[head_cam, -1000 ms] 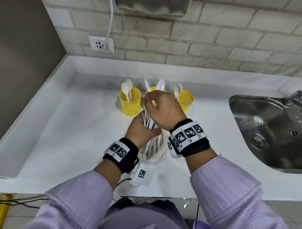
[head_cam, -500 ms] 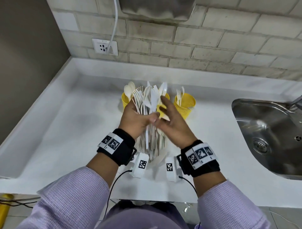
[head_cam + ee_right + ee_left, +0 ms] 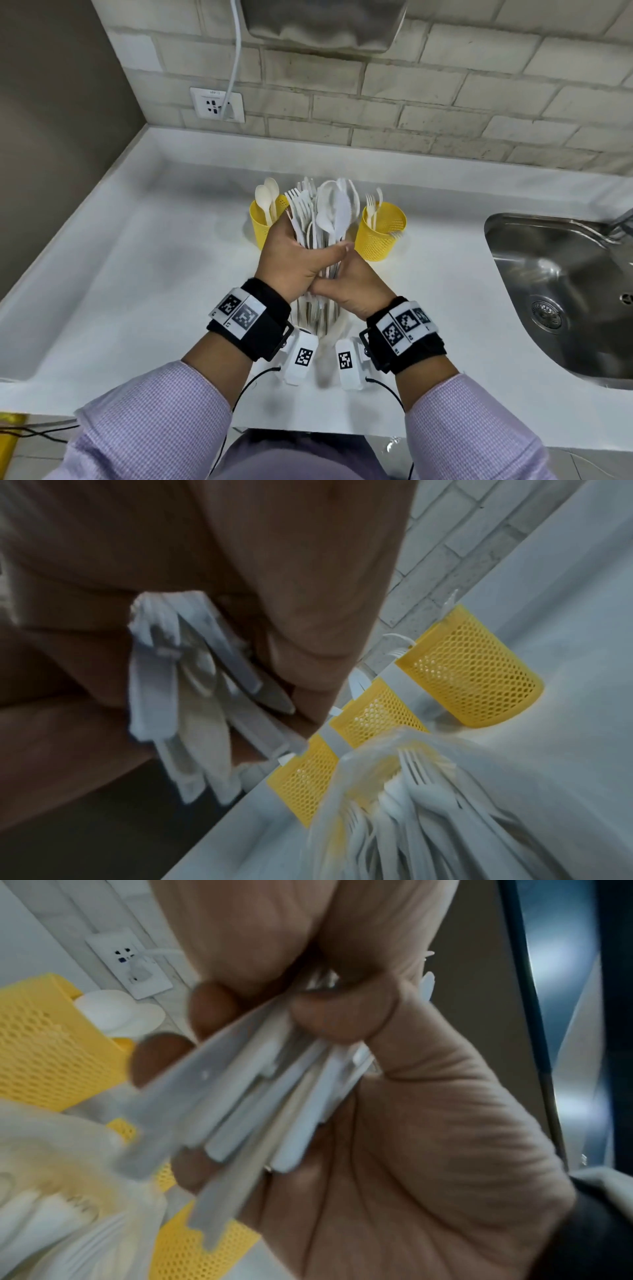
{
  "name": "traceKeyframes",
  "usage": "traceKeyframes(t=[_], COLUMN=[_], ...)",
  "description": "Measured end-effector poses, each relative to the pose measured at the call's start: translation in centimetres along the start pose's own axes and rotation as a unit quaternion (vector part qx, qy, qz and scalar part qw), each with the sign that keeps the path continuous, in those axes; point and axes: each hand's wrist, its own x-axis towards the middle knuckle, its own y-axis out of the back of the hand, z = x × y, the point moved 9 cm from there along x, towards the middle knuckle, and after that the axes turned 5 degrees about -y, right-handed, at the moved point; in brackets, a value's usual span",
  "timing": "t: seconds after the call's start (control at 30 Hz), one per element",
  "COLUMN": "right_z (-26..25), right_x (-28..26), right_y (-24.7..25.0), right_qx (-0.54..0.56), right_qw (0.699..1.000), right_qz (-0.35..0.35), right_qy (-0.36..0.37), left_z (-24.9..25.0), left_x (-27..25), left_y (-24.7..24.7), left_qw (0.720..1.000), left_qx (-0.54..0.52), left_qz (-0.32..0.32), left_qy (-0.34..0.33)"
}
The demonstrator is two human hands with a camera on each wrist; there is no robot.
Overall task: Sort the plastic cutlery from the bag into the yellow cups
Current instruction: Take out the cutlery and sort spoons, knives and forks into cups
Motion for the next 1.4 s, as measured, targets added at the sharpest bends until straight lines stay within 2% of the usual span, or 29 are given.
traceKeyframes(t=[0.1, 0.17, 0.27, 0.37, 0.47, 0.53, 0.6, 0.67, 0.77, 0.8, 0.87, 0.9, 1.03, 1.1, 1.23, 1.33, 1.4], right_z=[-0.7, 0.4, 1.1, -1.0, -1.8, -1.3, -2.2, -2.4, -0.6, 0.2, 2.0, 2.4, 2.4, 2.1, 1.2, 0.6, 1.1], right_x=[-0.4, 0.2, 0.2, -0.7, -0.6, -0.3, -0.5, -0.4, -0.3, -0.2, -0.2, -0.3, -0.8, -0.5, -0.2, -0.6, -0.7], right_y=[-0.1, 0.4, 1.6, 2.8, 4.1, 4.4, 4.3, 4.0, 3.7, 3.8, 3.5, 3.0, 1.2, 2.0, 3.6, 3.6, 3.7], right_qx=[0.032, 0.024, -0.02, -0.033, 0.069, 0.123, 0.035, -0.011, 0.081, 0.16, 0.335, 0.383, 0.366, 0.388, 0.41, 0.475, 0.499], right_qw=[0.999, 1.0, 0.999, 0.99, 0.977, 0.975, 0.983, 0.989, 0.994, 0.985, 0.934, 0.909, 0.885, 0.875, 0.873, 0.842, 0.831], right_qz=[-0.006, 0.0, 0.044, 0.115, 0.179, 0.168, 0.144, 0.075, -0.034, -0.059, -0.08, -0.094, -0.157, -0.145, -0.137, -0.133, -0.107], right_qy=[0.024, 0.015, 0.012, 0.072, 0.094, 0.076, 0.105, 0.129, 0.068, 0.028, -0.09, -0.134, -0.241, -0.252, -0.225, -0.22, -0.221], left_z=[-0.4, -0.6, -0.3, 0.0, -0.4, -0.1, 0.3, 1.0, 2.4, 3.0, 3.8, 4.0, 3.1, 2.2, 1.1, 1.2, 1.1], left_x=[0.1, 0.1, 0.3, 0.2, -0.1, -0.1, 0.1, 0.4, 1.0, 1.0, 1.0, 0.9, 0.1, -0.2, -0.8, -1.0, -0.8], left_y=[-0.5, -1.0, -2.1, -3.4, -4.6, -4.8, -4.6, -4.1, -3.3, -3.3, -3.7, -3.9, -5.0, -5.9, -7.1, -8.0, -8.0], left_qw=[1.0, 1.0, 0.998, 0.995, 0.995, 0.999, 0.999, 0.999, 0.999, 0.999, 0.999, 0.999, 0.997, 0.997, 0.998, 0.998, 0.998], left_qx=[0.008, 0.028, 0.044, 0.064, 0.055, 0.03, 0.013, 0.005, -0.005, -0.01, -0.011, -0.007, 0.052, 0.073, 0.054, 0.053, 0.058], left_qz=[-0.004, -0.013, -0.044, -0.081, -0.071, -0.017, 0.024, 0.041, 0.039, 0.031, 0.015, 0.013, 0.017, -0.004, -0.026, -0.009, 0.011], left_qy=[-0.001, 0.001, -0.001, 0.008, 0.037, 0.039, 0.031, 0.023, -0.003, -0.015, -0.037, -0.046, -0.046, -0.035, -0.009, -0.02, -0.026])
